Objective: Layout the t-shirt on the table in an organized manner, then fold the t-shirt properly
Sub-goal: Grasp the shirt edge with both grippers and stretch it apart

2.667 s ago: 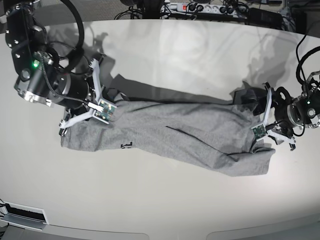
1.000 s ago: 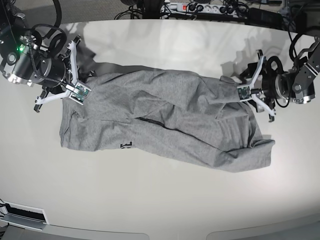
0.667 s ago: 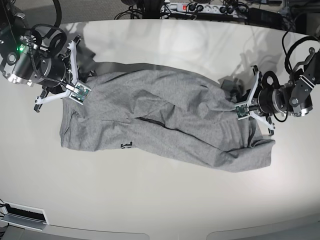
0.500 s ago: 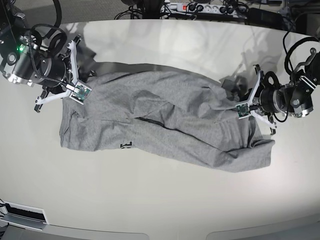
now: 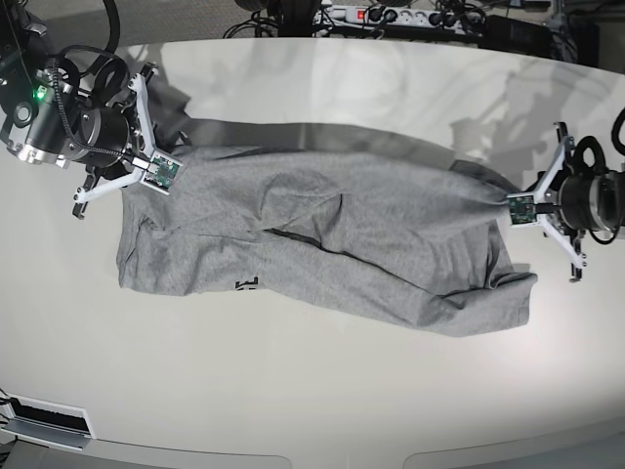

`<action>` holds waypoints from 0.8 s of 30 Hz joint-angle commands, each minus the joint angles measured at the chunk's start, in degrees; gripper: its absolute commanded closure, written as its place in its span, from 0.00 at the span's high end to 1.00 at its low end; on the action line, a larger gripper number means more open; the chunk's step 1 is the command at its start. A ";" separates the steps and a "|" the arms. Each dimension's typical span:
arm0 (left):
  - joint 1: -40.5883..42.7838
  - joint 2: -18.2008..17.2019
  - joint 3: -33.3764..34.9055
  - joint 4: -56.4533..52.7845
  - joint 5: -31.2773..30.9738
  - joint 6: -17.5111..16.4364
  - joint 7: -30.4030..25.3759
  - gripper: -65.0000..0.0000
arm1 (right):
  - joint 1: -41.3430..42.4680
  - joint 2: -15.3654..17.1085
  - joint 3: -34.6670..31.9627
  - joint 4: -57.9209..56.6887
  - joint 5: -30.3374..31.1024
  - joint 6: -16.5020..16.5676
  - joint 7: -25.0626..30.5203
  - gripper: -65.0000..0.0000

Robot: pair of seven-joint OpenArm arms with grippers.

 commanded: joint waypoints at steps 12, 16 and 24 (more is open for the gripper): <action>-0.24 -9.86 -0.66 6.03 -22.14 -0.06 8.87 0.00 | 0.44 8.17 0.37 1.07 18.99 6.69 -11.02 0.00; 3.58 -9.90 -0.66 7.67 -26.71 -0.06 13.75 0.00 | 0.44 10.16 0.37 1.07 28.52 7.73 -15.45 0.00; 9.90 -10.54 -0.66 7.65 -21.57 -0.06 14.82 0.00 | 0.68 16.41 0.37 1.09 38.34 7.73 -18.86 0.00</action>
